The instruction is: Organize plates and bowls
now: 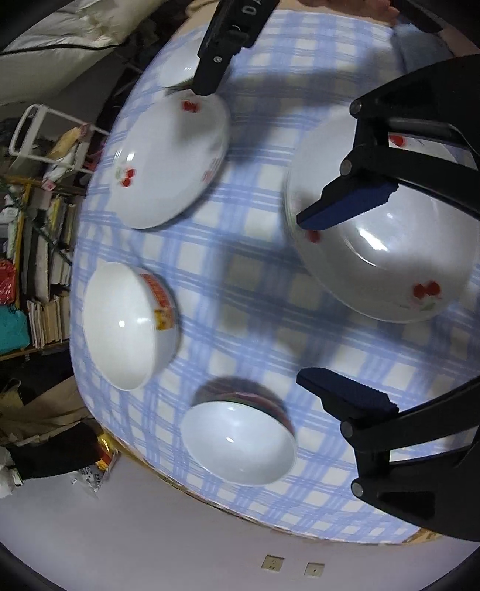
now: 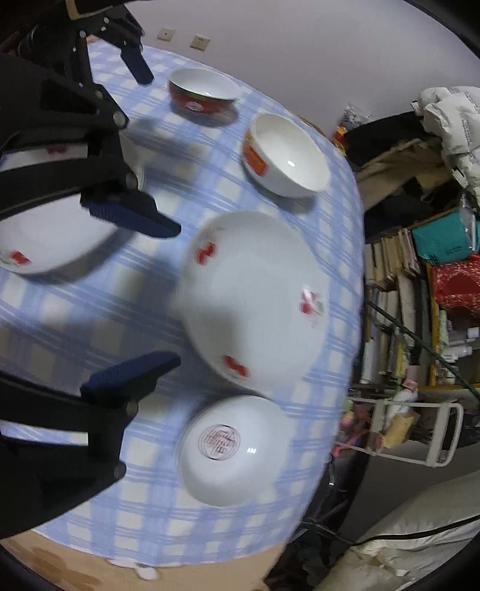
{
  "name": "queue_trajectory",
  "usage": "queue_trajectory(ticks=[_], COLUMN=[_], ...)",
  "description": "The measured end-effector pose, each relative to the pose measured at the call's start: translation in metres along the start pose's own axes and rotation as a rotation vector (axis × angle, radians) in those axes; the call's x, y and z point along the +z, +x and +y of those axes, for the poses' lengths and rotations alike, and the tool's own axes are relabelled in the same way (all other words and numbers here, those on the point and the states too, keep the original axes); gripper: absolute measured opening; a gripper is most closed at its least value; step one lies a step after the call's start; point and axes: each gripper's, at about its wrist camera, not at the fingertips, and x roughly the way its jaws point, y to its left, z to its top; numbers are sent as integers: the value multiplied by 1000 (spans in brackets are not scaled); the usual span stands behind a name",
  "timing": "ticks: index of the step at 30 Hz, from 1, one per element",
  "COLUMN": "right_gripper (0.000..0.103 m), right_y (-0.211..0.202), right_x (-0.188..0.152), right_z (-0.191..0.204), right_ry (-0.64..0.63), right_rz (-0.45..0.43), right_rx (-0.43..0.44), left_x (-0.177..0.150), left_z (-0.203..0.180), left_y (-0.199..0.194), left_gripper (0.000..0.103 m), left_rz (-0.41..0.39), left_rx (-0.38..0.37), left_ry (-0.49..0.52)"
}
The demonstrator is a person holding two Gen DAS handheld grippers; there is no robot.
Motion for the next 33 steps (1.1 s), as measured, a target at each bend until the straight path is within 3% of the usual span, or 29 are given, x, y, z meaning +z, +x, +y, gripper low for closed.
queue_trajectory(ticks=[7, 17, 21, 30, 33], right_gripper=[96, 96, 96, 96, 85], right_y=[7, 35, 53, 78, 87], right_x=[36, 68, 76, 97, 101], right_z=[-5, -29, -38, -57, -63], right_ry=[-124, -100, -103, -69, -49], right_rz=[-68, -67, -37, 10, 17], right_rx=[-78, -85, -85, -60, -77], left_x=[35, 79, 83, 95, 97], left_z=[-13, -41, -51, -62, -64], left_y=[9, 36, 43, 78, 86], left_gripper=[76, 77, 76, 76, 76], left_rz=[-32, -31, -66, 10, 31], left_rx=[41, -9, -66, -100, -111], left_ry=[5, 28, 50, 16, 18])
